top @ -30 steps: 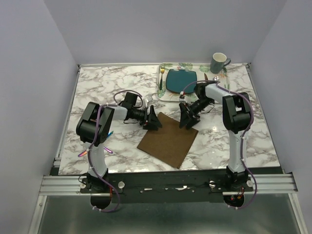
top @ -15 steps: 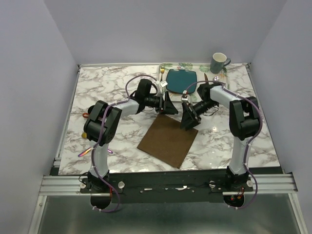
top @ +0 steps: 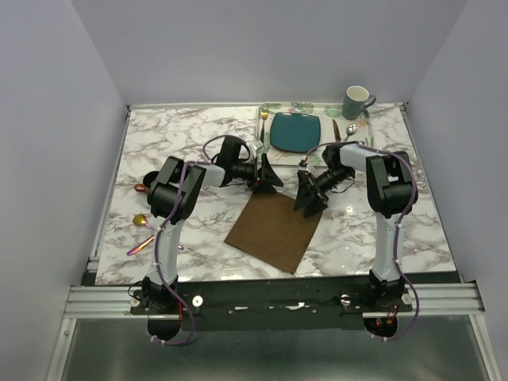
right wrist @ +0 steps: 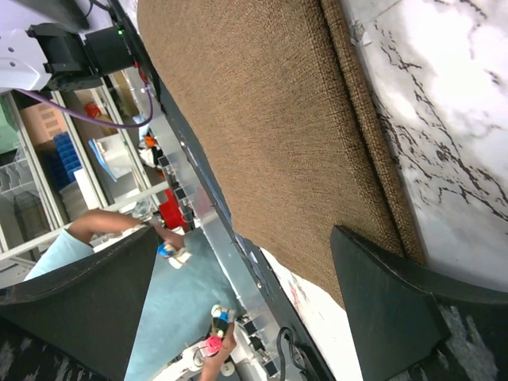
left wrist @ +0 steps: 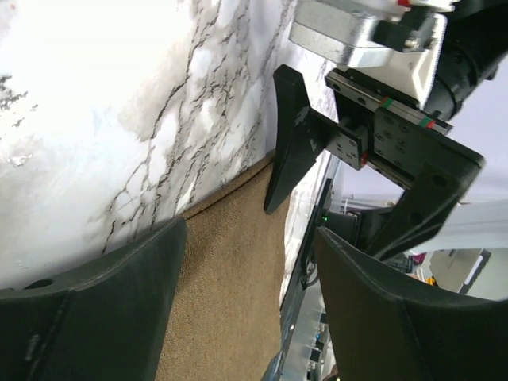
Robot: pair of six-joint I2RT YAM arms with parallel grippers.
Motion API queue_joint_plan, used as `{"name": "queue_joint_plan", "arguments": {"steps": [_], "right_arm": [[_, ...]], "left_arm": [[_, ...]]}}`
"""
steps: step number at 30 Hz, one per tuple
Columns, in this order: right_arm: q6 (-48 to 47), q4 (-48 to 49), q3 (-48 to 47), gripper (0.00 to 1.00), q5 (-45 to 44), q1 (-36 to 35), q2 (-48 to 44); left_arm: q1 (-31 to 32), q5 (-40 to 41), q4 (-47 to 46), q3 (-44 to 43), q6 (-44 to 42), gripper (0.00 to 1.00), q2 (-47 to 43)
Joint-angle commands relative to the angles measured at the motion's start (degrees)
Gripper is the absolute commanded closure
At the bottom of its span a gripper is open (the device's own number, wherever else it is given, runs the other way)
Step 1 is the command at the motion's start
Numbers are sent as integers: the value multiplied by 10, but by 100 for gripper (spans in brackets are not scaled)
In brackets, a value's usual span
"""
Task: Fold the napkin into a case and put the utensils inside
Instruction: Smooth out the square-folded napkin at the center of the board, then pick up the top corner of the square folded napkin from the center of the board.
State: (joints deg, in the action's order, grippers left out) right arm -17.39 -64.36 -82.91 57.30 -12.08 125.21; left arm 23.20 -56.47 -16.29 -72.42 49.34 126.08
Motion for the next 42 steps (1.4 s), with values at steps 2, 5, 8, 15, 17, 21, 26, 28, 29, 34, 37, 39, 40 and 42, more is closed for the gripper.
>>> {"name": "queue_joint_plan", "arguments": {"steps": [2,5,8,15,17,21,26,28,29,34,37,39,40,42], "right_arm": [[-13,22,-15,1,-101,7,18],[-21,8,-38,1,-83,8,1],[-27,-6,-59,1,-74,7,-10],[-41,-25,-83,1,-76,7,-4],[-42,-25,-86,1,-75,7,-2],[-41,-20,-88,1,-83,7,9],[-37,-6,-83,7,-113,7,26],[-34,-3,-76,14,-120,7,28],[-30,0,-73,16,-126,7,28],[-20,14,-27,30,-128,7,7],[-15,20,20,35,-112,4,-19],[-18,22,57,35,-96,2,-38],[-19,22,68,37,-90,-2,-62],[-24,14,85,37,-64,-8,-85]], "left_arm": [[-25,-21,37,-11,-74,16,-40],[-25,-61,149,2,-148,15,-108],[-19,-81,349,25,-329,15,-181],[1,-66,527,138,-537,15,-283],[10,-69,525,163,-546,15,-291],[32,-72,521,179,-564,17,-270],[21,-67,522,170,-575,18,-187],[4,-39,526,150,-589,19,-161],[-2,-29,549,138,-602,19,-137],[-48,19,646,46,-697,19,-89],[-59,45,681,13,-725,19,-88],[-58,46,684,5,-747,19,-114],[-57,44,684,4,-754,20,-126],[-48,41,679,14,-779,22,-175]]}}
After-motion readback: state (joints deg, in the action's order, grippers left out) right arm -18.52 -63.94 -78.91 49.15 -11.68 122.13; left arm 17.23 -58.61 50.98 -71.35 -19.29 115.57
